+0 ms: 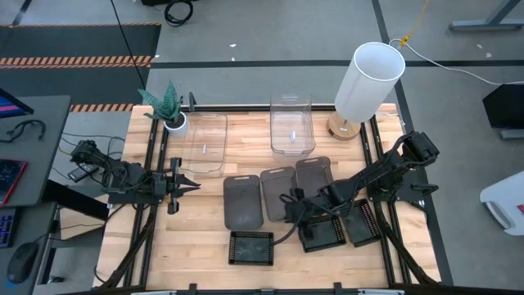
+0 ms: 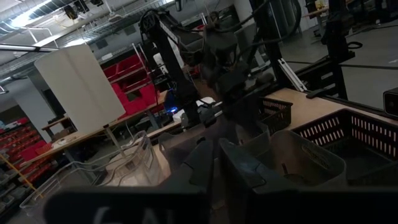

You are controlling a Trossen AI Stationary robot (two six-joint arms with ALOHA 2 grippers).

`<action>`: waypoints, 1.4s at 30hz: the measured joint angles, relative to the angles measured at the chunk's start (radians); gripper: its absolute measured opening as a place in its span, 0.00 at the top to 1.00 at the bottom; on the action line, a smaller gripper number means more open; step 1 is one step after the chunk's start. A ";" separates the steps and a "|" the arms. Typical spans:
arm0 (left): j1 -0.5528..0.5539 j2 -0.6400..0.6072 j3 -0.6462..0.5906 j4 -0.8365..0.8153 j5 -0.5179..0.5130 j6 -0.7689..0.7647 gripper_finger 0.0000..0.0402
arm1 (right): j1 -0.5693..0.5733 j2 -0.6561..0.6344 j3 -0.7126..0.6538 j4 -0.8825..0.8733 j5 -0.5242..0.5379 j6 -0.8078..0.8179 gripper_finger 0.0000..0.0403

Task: Stack baskets by color
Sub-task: Stack the middle gray bin on top of the right gray bin

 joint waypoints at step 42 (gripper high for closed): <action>0.000 0.000 0.000 0.000 0.000 0.000 0.93 | 0.000 0.001 -0.076 0.072 0.060 0.032 0.80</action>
